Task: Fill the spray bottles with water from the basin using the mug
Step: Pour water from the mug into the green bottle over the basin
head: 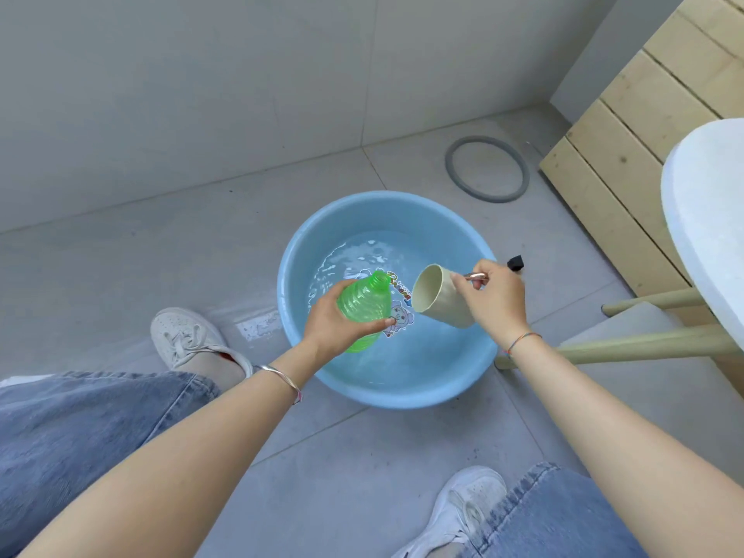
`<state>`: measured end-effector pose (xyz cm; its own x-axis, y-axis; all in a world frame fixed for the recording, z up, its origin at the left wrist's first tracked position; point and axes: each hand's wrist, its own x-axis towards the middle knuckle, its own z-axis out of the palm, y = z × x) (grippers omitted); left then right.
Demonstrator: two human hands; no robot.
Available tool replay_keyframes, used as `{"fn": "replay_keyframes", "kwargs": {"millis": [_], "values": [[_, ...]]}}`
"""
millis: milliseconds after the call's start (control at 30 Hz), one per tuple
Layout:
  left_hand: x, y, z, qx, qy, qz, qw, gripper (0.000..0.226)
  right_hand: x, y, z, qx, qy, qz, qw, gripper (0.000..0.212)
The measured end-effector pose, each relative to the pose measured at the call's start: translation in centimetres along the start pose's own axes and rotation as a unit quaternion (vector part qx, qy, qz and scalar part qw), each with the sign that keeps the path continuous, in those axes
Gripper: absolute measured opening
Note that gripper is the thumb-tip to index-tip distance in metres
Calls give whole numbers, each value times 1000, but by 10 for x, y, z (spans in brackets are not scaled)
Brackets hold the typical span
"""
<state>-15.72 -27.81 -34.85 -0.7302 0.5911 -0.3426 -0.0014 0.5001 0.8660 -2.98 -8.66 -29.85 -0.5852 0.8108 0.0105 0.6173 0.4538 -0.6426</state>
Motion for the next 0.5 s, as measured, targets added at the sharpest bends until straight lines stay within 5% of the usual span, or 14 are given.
{"fn": "replay_keyframes", "kwargs": {"millis": [200,500], "values": [[3,-6,-4,0,-1,-7,1000,72,-11,25,37,-170,-94,-73,978,32],[4,-12,-8,2,3,-15,1000,75,-17,41,52,-269,-155,-125,942,24]]}}
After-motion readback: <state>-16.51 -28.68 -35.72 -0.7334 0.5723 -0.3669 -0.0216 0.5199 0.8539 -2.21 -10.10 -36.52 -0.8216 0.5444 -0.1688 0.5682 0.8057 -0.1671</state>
